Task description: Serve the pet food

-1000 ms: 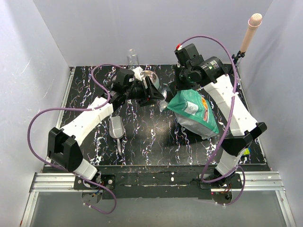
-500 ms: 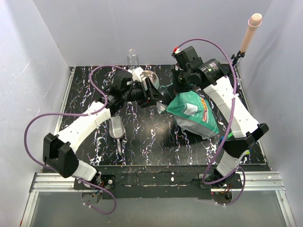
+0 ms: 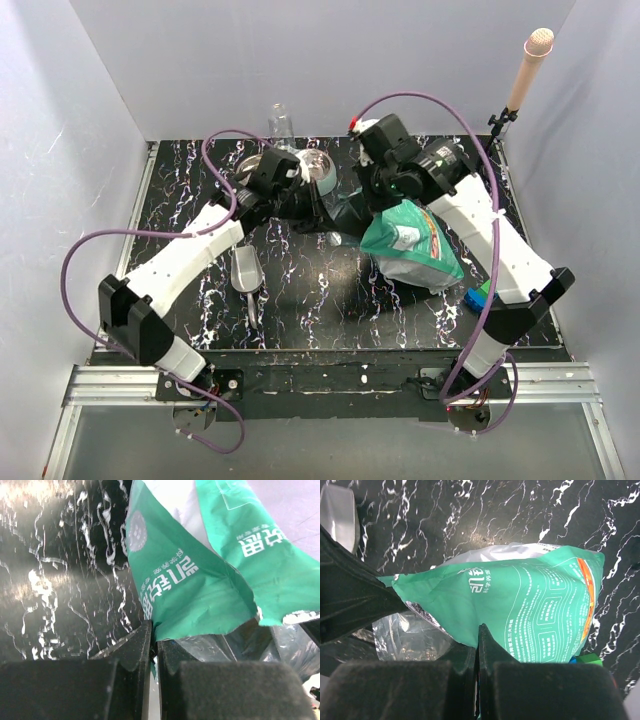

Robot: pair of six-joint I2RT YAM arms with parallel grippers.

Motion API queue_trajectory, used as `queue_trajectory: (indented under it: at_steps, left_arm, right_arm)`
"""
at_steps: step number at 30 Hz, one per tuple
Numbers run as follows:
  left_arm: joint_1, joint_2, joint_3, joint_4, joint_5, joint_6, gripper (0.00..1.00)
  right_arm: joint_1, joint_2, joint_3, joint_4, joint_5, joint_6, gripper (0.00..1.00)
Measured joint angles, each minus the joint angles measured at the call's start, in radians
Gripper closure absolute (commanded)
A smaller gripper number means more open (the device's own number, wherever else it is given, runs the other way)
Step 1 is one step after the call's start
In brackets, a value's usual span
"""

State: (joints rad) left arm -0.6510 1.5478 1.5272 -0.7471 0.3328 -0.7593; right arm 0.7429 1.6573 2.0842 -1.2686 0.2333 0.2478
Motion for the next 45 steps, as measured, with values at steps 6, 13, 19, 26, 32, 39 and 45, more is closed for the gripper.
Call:
queue_trajectory:
  at_steps: [6, 13, 19, 26, 32, 39, 45]
  left_arm:
    - [0.005, -0.156, -0.177, -0.040, -0.031, -0.117, 1.00]
    - [0.074, -0.376, -0.328, -0.004, 0.024, -0.139, 0.40]
    - [0.080, -0.600, -0.402, 0.037, 0.018, -0.118, 0.42]
    - [0.086, -0.605, -0.495, 0.048, -0.054, -0.161, 0.60]
    - [0.066, -0.220, -0.697, 0.276, 0.028, -0.297, 0.67]
    - [-0.097, 0.119, -0.602, 0.550, 0.079, -0.423, 0.69]
    - [-0.150, 0.368, -0.429, 0.694, 0.101, -0.453, 0.69]
  right_arm:
    - [0.196, 0.014, -0.019, -0.019, 0.132, -0.018, 0.99]
    - [0.266, -0.184, -0.401, 0.276, 0.071, -0.013, 0.99]
    - [0.262, -0.375, -0.576, 0.336, -0.017, -0.066, 0.99]
    - [0.259, -0.459, -0.674, 0.335, -0.085, -0.058, 0.99]
    - [0.244, -0.475, -0.700, 0.330, -0.103, 0.035, 0.99]
    - [0.209, -0.432, -0.687, 0.317, -0.108, 0.132, 0.99]
    - [0.117, -0.442, -0.686, 0.308, -0.121, 0.181, 0.99]
